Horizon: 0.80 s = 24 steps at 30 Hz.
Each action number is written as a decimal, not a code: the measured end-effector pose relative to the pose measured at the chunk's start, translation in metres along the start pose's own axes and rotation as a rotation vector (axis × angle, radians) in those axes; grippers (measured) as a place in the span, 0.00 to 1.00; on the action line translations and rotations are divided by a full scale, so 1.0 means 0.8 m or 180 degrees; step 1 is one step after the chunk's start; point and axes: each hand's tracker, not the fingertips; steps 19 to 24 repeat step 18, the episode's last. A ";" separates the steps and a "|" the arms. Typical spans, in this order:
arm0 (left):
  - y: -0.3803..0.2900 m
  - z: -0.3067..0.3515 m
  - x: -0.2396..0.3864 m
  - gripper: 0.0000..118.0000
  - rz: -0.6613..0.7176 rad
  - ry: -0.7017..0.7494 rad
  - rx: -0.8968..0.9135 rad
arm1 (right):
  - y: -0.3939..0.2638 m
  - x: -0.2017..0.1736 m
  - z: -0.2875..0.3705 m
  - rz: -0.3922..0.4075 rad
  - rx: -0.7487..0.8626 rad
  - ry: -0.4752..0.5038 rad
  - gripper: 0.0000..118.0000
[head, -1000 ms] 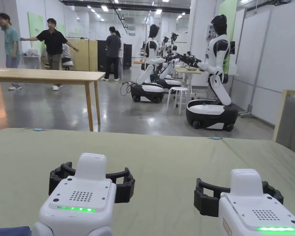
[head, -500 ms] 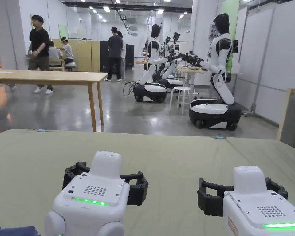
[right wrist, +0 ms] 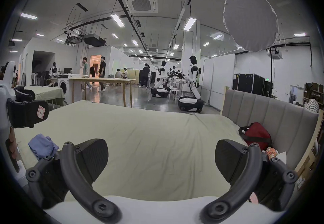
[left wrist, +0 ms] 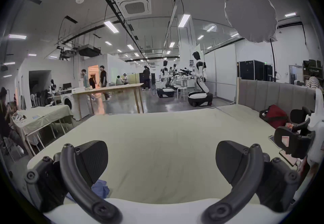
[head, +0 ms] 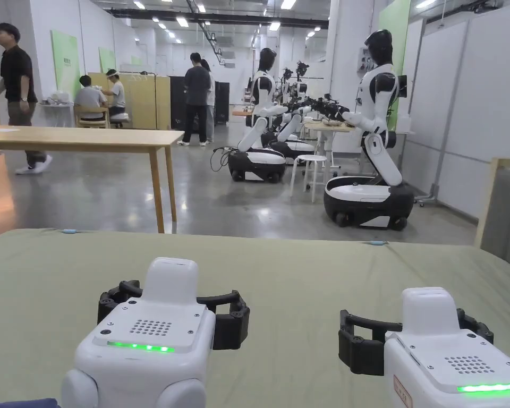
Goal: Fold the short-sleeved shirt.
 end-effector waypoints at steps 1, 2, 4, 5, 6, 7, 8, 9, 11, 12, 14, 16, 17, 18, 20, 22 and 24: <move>0.002 0.001 0.000 1.00 0.0016 -0.0018 -0.0013 | 0.000 -0.001 0.000 0.0000 -0.0011 0.0007 1.00; 0.003 0.002 0.000 1.00 0.0031 -0.0021 -0.0013 | -0.001 -0.002 0.000 0.0004 -0.0012 0.0005 1.00; 0.005 0.005 0.000 1.00 0.0054 -0.0079 0.0004 | -0.001 -0.003 -0.002 0.0014 -0.0011 -0.0002 1.00; 0.006 0.006 0.000 1.00 0.0078 -0.0090 0.0001 | -0.001 -0.004 -0.002 0.0018 -0.0016 0.0003 1.00; 0.007 0.008 0.000 1.00 0.0079 -0.0091 -0.0006 | -0.001 -0.005 -0.001 0.0016 -0.0019 0.0008 1.00; 0.008 0.009 0.001 1.00 0.0074 -0.0090 -0.0010 | -0.001 -0.005 0.000 0.0013 -0.0019 0.0015 1.00; 0.009 0.007 0.001 1.00 0.0073 -0.0085 -0.0020 | -0.001 -0.005 -0.001 0.0013 -0.0018 0.0020 1.00; 0.008 0.007 0.002 1.00 0.0060 -0.0071 -0.0015 | -0.001 -0.006 -0.001 0.0013 -0.0021 0.0023 1.00; 0.007 0.002 0.003 1.00 -0.0039 0.0059 -0.0027 | 0.000 -0.007 0.000 0.0012 -0.0020 0.0024 1.00; 0.007 0.000 0.003 1.00 -0.0048 0.0070 -0.0039 | 0.000 -0.007 0.000 0.0010 -0.0017 0.0030 1.00; 0.011 -0.005 -0.004 1.00 0.0079 0.0053 -0.0125 | 0.000 -0.007 0.002 0.0007 -0.0012 0.0037 1.00; 0.011 -0.002 -0.009 1.00 0.0110 0.0010 -0.0084 | 0.000 -0.006 0.001 0.0011 -0.0015 0.0033 1.00; 0.010 0.002 -0.009 1.00 0.0093 0.0015 0.0018 | 0.000 -0.006 0.002 0.0008 -0.0017 0.0029 1.00; 0.012 0.005 -0.008 1.00 0.0068 0.0016 0.0014 | 0.000 -0.005 0.002 0.0002 -0.0015 0.0028 1.00; 0.012 0.005 -0.008 1.00 0.0068 0.0016 0.0014 | 0.000 -0.005 0.002 0.0002 -0.0015 0.0028 1.00; 0.012 0.005 -0.008 1.00 0.0068 0.0016 0.0014 | 0.000 -0.005 0.002 0.0002 -0.0015 0.0028 1.00; 0.012 0.005 -0.008 1.00 0.0068 0.0016 0.0014 | 0.000 -0.005 0.002 0.0002 -0.0015 0.0028 1.00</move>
